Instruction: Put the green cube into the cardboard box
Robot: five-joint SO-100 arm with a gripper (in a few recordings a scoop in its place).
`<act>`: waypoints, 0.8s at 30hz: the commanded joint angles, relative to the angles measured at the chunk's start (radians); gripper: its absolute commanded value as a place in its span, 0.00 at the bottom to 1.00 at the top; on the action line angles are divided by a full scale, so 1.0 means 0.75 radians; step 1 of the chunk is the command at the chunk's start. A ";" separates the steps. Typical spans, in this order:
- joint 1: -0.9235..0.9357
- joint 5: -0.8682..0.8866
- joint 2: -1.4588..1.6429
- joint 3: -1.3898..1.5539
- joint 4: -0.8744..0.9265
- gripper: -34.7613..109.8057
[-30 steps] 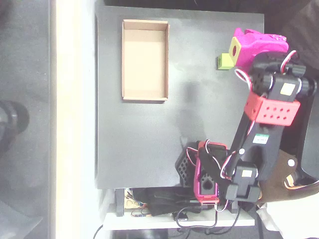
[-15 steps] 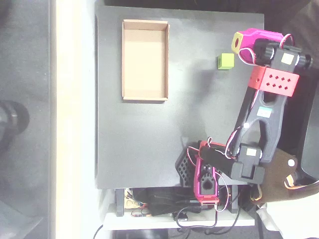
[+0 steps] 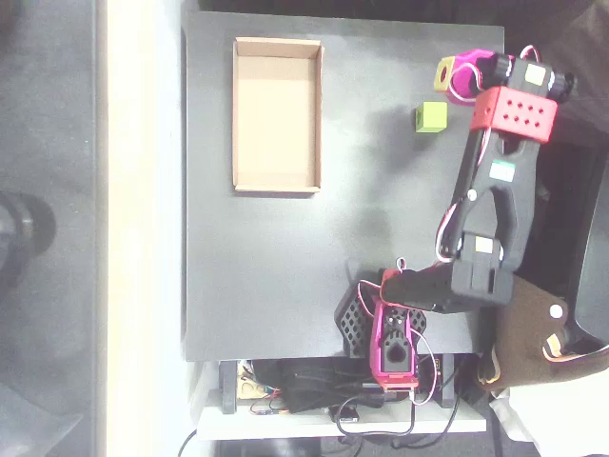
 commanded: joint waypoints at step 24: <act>-0.061 0.014 -0.227 0.022 0.008 0.50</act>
